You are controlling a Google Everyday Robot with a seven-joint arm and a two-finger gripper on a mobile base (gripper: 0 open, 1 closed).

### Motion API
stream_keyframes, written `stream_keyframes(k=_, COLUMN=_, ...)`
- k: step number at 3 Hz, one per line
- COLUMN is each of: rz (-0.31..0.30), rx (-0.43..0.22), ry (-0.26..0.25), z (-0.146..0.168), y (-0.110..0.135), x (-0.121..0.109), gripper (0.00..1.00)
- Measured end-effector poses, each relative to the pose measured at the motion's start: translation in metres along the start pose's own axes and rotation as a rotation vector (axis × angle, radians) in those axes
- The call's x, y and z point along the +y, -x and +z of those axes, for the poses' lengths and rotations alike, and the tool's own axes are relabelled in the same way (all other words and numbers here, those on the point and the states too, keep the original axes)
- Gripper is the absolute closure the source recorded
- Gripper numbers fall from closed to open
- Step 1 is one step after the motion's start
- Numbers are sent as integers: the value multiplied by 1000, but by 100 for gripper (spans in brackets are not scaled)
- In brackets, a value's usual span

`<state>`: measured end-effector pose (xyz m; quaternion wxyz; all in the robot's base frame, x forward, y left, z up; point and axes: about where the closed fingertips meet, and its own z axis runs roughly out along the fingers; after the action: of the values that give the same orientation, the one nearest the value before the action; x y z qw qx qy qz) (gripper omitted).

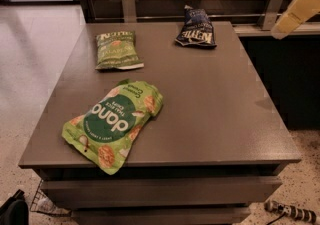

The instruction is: Move blue chip bag near green rice chip bag

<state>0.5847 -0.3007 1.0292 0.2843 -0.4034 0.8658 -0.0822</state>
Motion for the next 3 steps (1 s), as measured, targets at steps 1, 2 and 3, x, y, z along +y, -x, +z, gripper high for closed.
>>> stream_keyframes(k=1, rz=150, rx=-179, ry=-25, z=28, y=23, x=-35, gripper=0)
stream_keyframes(k=2, rz=287, rx=-476, ry=25, z=67, y=83, x=-51, gripper=0)
stream_keyframes(k=3, rz=331, rx=-613, ry=74, z=86, y=122, x=-57, gripper=0)
